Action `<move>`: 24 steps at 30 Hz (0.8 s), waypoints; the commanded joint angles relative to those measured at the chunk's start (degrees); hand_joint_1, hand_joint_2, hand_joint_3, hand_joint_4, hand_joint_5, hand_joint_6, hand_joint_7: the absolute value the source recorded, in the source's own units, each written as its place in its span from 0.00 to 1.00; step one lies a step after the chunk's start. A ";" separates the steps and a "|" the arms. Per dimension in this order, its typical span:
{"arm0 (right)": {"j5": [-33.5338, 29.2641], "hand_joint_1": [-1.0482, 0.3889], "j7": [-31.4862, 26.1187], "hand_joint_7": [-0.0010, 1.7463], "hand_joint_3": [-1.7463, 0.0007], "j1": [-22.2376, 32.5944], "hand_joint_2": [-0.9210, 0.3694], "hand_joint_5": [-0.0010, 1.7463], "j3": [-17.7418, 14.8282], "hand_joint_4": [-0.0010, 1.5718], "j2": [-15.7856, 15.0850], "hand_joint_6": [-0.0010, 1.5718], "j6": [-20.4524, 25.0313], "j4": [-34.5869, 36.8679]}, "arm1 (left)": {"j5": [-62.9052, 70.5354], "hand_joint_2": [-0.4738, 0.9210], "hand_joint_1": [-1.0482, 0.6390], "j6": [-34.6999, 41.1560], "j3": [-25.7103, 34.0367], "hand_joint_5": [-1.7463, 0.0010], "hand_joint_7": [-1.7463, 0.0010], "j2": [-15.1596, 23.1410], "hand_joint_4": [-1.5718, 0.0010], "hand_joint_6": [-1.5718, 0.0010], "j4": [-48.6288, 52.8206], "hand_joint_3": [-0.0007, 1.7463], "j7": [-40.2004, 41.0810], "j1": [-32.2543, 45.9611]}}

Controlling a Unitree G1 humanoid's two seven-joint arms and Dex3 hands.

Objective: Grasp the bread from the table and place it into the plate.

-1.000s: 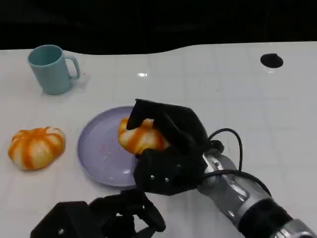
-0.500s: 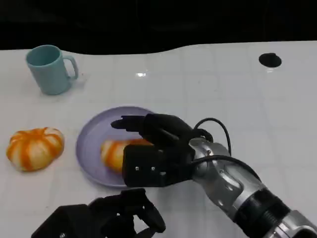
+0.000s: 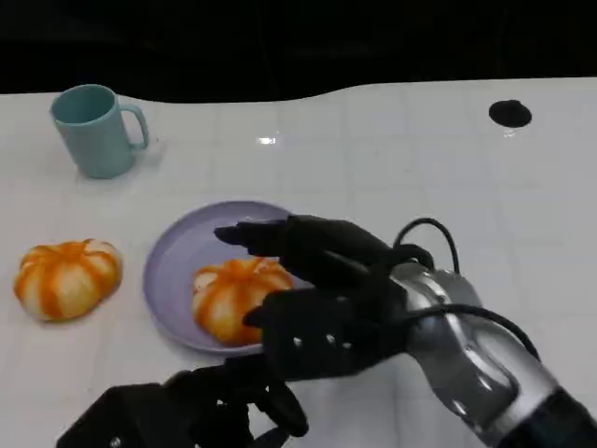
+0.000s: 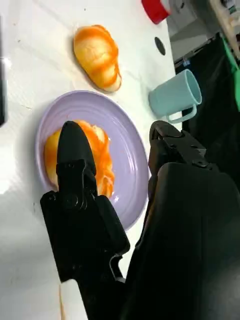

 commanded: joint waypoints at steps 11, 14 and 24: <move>8.33 0.31 -0.49 0.05 0.88 17.82 0.00 0.34 -9.14 0.13 -11.92 0.26 -8.40 -21.24 | -2.05 0.90 0.43 0.53 1.74 0.00 0.17 -0.01 0.55 0.62 0.36 0.45 -0.36 0.19; 9.80 0.34 -2.23 0.08 0.89 21.09 0.00 0.37 -11.30 0.19 -12.51 0.32 -10.46 -22.97 | -2.25 0.91 0.43 0.02 1.82 0.00 0.16 0.29 0.54 0.62 0.65 0.45 -0.40 0.16; 14.23 0.56 -7.84 0.21 0.94 30.44 0.00 0.66 -18.29 0.39 -12.72 0.57 -16.72 -25.63 | -1.44 0.91 0.42 -0.41 1.56 0.00 0.17 0.88 0.58 0.62 1.25 0.43 -0.16 -0.45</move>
